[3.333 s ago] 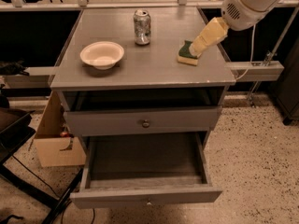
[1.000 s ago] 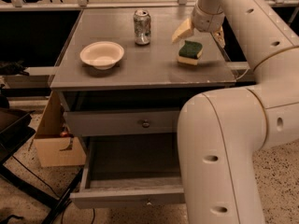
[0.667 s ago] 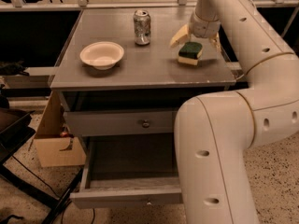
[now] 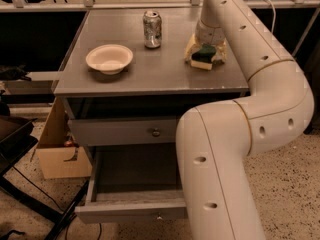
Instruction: Place sponge into middle drawer
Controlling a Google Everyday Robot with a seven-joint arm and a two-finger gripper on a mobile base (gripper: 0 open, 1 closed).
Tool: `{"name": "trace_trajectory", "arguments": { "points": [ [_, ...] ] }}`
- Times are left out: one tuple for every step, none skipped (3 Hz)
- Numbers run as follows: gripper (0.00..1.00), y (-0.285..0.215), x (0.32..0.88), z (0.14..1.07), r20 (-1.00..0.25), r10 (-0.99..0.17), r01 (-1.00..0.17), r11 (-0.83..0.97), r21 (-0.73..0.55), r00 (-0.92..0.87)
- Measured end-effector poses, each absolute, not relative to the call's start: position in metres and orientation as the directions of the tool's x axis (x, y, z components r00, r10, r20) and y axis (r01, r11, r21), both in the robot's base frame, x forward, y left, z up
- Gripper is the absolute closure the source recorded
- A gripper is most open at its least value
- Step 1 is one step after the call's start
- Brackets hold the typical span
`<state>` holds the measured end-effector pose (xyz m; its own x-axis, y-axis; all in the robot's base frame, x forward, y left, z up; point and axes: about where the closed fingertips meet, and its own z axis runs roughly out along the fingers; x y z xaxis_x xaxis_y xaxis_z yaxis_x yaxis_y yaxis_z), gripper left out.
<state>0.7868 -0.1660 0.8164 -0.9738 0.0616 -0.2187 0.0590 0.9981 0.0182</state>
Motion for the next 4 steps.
{"name": "trace_trajectory", "arguments": {
  "points": [
    [0.66, -0.1656, 0.7868, 0.8174, -0.219, 0.061, 0.059, 0.998, 0.018, -0.974],
    [0.89, -0.1656, 0.7869, 0.8173, -0.219, 0.061, 0.059, 0.998, 0.018, -0.974],
    [1.0, -0.1656, 0.7869, 0.8173, -0.219, 0.061, 0.059, 0.998, 0.018, -0.974],
    [1.0, -0.1748, 0.7853, 0.8254, -0.232, 0.06, 0.057, 0.998, 0.021, -0.971]
  ]
}}
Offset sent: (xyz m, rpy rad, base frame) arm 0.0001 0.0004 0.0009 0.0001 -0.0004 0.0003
